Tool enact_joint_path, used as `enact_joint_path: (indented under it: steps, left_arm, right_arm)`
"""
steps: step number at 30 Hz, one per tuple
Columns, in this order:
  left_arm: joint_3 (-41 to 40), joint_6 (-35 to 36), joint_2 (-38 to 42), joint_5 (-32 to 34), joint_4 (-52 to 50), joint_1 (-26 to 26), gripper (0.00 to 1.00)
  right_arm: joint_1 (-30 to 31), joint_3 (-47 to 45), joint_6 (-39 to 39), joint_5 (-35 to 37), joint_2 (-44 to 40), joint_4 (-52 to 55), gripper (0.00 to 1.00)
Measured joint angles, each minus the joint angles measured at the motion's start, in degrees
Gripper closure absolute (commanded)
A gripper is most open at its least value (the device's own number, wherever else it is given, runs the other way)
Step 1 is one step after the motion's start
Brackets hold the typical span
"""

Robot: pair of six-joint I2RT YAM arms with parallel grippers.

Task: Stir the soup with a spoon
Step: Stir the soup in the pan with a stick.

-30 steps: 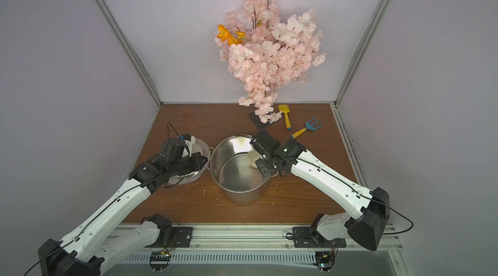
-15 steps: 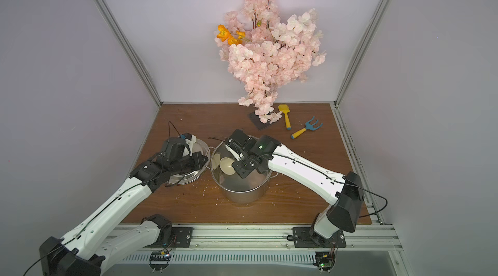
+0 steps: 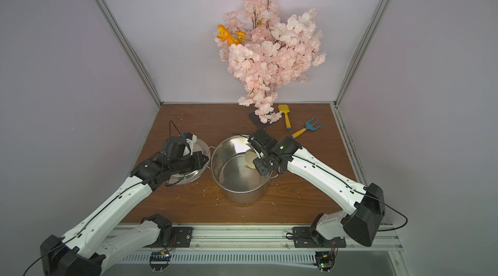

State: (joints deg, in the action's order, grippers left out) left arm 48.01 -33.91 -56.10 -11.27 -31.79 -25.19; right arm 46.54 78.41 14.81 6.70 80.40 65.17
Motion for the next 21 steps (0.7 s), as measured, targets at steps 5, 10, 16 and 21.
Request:
enact_joint_path:
  steps: [5, 10, 16, 21]
  left_arm:
    - [0.0, 0.1, 0.0, 0.0, 0.0, 0.0, 1.0]
    - [-0.1, 0.1, 0.1, 0.1, 0.0, 0.0, 1.0]
    - [-0.2, 0.1, 0.1, 0.0, 0.3, 0.0, 1.0]
    - [-0.4, 0.1, 0.1, -0.1, 0.7, 0.0, 1.0]
  right_arm:
    - [0.4, 6.4, -0.7, -2.9, 5.0, -1.1, 1.0]
    - [4.5, 11.0, -0.8, -6.4, 9.4, -1.3, 1.0]
    - [9.2, 7.6, -0.6, -7.3, 7.8, -1.6, 1.0]
    - [8.8, 0.3, 0.3, -4.7, 0.4, 0.4, 1.0]
